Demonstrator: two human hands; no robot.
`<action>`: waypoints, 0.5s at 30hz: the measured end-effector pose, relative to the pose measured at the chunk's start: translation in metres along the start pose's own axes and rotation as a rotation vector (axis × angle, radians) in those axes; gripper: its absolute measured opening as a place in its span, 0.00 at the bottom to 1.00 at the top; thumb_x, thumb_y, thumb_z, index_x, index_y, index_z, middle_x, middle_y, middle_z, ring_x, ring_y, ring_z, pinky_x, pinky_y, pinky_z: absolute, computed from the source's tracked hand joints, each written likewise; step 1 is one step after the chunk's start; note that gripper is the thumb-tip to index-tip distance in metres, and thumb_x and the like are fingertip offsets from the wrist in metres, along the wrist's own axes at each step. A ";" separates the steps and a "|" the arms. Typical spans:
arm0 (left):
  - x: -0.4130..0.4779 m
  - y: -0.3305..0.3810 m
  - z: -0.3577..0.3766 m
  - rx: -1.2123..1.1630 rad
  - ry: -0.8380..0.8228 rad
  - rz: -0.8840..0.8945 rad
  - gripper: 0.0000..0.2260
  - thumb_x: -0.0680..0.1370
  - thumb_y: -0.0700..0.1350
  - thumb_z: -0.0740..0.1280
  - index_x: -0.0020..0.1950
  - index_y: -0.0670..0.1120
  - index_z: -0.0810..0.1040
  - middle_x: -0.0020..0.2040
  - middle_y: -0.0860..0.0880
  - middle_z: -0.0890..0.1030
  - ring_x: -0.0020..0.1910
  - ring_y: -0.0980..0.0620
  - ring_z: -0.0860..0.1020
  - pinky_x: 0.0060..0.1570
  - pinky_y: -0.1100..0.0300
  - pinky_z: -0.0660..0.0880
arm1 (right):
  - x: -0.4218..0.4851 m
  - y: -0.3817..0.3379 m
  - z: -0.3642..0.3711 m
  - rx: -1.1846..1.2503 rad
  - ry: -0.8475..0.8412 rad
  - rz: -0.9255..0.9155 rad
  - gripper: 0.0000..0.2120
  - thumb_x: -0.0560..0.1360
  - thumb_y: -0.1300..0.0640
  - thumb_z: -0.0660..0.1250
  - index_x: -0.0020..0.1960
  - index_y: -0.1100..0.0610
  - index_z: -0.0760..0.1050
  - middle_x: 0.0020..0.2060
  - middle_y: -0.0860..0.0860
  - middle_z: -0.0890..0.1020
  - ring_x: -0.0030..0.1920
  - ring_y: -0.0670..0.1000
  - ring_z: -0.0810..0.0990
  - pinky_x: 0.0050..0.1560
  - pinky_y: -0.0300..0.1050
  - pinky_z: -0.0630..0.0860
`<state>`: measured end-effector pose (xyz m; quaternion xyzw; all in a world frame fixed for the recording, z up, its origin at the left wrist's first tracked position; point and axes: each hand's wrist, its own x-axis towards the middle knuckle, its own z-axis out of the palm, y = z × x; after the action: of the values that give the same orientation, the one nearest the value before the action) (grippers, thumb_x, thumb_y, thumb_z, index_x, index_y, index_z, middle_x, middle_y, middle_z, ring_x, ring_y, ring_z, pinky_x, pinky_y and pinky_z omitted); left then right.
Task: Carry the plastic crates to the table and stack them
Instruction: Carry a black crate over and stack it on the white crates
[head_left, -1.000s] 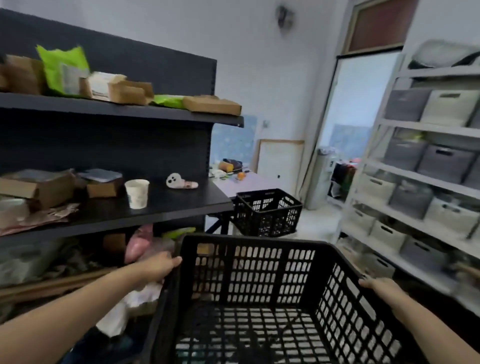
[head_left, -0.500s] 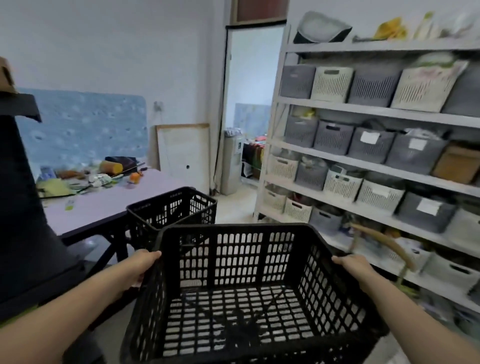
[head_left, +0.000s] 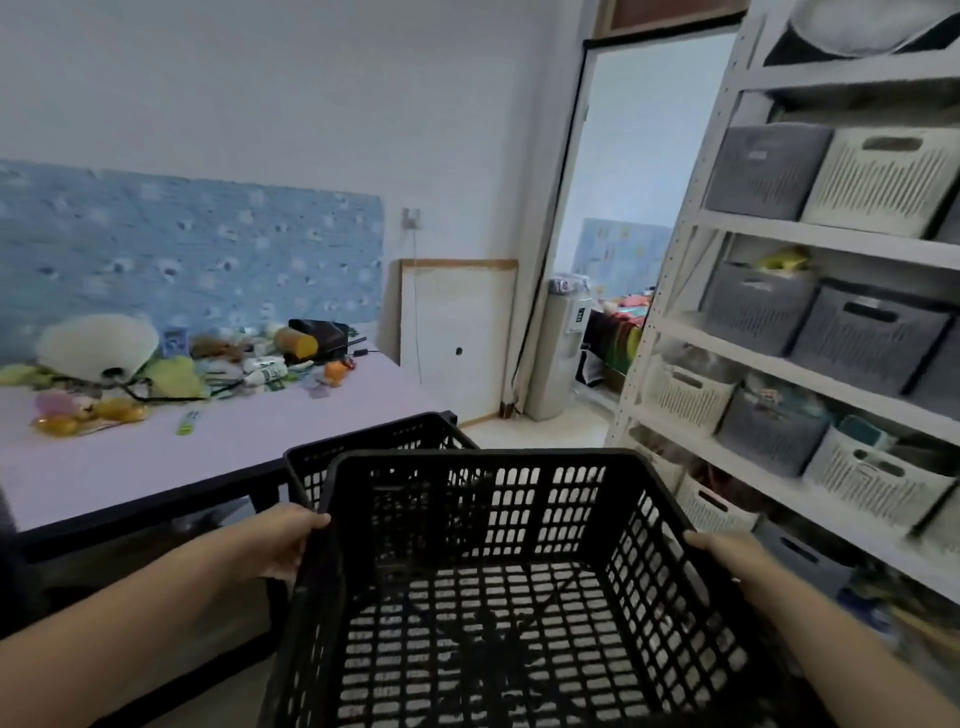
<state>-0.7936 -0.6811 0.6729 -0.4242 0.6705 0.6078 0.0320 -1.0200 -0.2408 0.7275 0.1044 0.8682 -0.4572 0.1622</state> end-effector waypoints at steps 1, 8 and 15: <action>0.019 0.007 -0.006 0.009 0.030 -0.009 0.14 0.81 0.46 0.59 0.49 0.36 0.78 0.40 0.39 0.80 0.38 0.42 0.80 0.48 0.48 0.81 | 0.019 -0.015 0.012 -0.020 -0.021 0.007 0.13 0.76 0.56 0.69 0.46 0.68 0.79 0.36 0.56 0.82 0.35 0.56 0.80 0.32 0.44 0.73; 0.130 0.085 -0.053 -0.004 0.133 0.018 0.11 0.81 0.44 0.61 0.41 0.41 0.72 0.32 0.42 0.71 0.31 0.46 0.72 0.34 0.58 0.74 | 0.144 -0.136 0.108 -0.013 -0.124 -0.059 0.11 0.78 0.59 0.66 0.44 0.68 0.77 0.34 0.57 0.79 0.33 0.57 0.77 0.32 0.47 0.71; 0.238 0.151 -0.110 -0.026 0.180 -0.010 0.12 0.80 0.47 0.63 0.46 0.38 0.78 0.38 0.41 0.78 0.36 0.44 0.76 0.35 0.56 0.75 | 0.276 -0.243 0.199 -0.064 -0.201 -0.055 0.16 0.72 0.53 0.67 0.50 0.67 0.79 0.37 0.60 0.81 0.35 0.59 0.80 0.35 0.45 0.75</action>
<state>-0.9854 -0.9149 0.6876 -0.4809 0.6604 0.5758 -0.0306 -1.3183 -0.5323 0.7028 0.0291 0.8642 -0.4416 0.2391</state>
